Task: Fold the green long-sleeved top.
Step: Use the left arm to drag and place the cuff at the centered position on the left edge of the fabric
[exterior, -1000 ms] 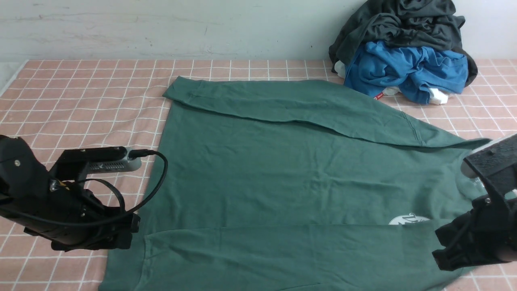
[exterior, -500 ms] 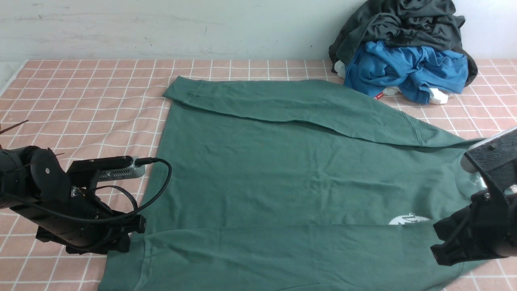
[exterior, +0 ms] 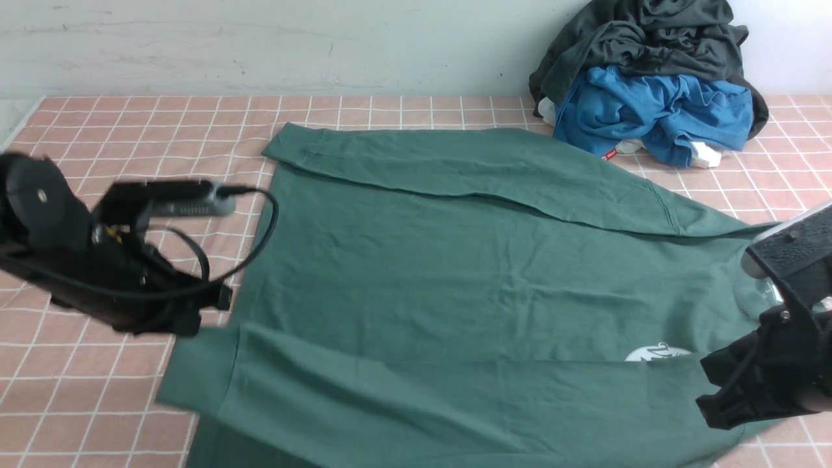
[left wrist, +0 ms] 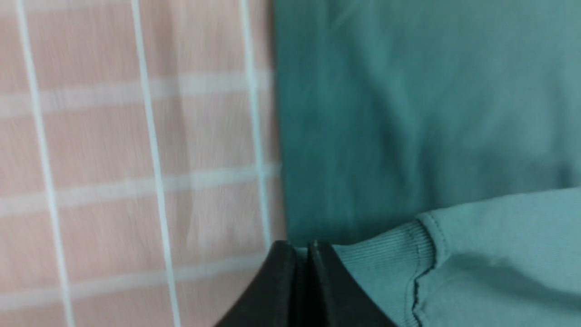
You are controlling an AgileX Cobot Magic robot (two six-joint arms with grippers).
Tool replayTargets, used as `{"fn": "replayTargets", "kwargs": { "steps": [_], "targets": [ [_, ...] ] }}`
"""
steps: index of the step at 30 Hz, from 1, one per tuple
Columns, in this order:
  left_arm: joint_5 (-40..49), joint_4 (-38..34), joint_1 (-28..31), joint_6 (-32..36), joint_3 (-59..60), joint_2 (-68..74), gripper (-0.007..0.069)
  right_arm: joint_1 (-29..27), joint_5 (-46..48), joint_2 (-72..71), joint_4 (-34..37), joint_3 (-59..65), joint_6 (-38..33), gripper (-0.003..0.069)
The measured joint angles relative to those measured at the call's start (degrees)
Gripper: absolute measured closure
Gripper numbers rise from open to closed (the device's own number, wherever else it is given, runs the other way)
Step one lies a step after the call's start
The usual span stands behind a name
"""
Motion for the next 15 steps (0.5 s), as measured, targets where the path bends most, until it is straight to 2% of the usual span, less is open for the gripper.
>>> {"fn": "replayTargets", "kwargs": {
  "steps": [5,15],
  "targets": [
    [-2.6,0.0,-1.5,6.0,-7.7,0.8,0.0617,0.0,-0.3,0.0,-0.9,0.0,0.0,0.0673],
    [-4.4,0.1,-1.4,7.5,-25.5,21.1,0.0612,0.0,-0.3,0.0,-0.9,0.0,0.0,0.0673]
  ]
}}
